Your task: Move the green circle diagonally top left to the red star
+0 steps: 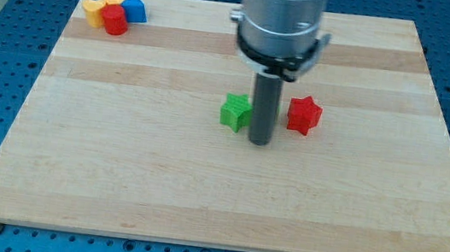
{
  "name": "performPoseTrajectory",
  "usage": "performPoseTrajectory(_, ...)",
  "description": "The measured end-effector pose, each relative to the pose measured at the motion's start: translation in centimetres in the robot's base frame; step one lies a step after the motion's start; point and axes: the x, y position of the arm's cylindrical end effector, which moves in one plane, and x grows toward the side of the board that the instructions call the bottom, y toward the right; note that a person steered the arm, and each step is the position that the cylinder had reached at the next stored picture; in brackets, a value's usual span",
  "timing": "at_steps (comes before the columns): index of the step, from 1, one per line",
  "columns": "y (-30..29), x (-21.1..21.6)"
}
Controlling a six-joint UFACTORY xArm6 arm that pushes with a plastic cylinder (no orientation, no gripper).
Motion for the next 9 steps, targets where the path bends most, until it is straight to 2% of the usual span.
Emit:
performPoseTrajectory(1,4.6,-1.2)
performPoseTrajectory(2,2.9,-5.1)
performPoseTrajectory(3,-2.8,-5.9)
performPoseTrajectory(4,-1.8,-5.1)
performPoseTrajectory(5,3.8,-3.7)
performPoseTrajectory(6,2.8,-0.2)
performPoseTrajectory(9,-10.1,-3.8)
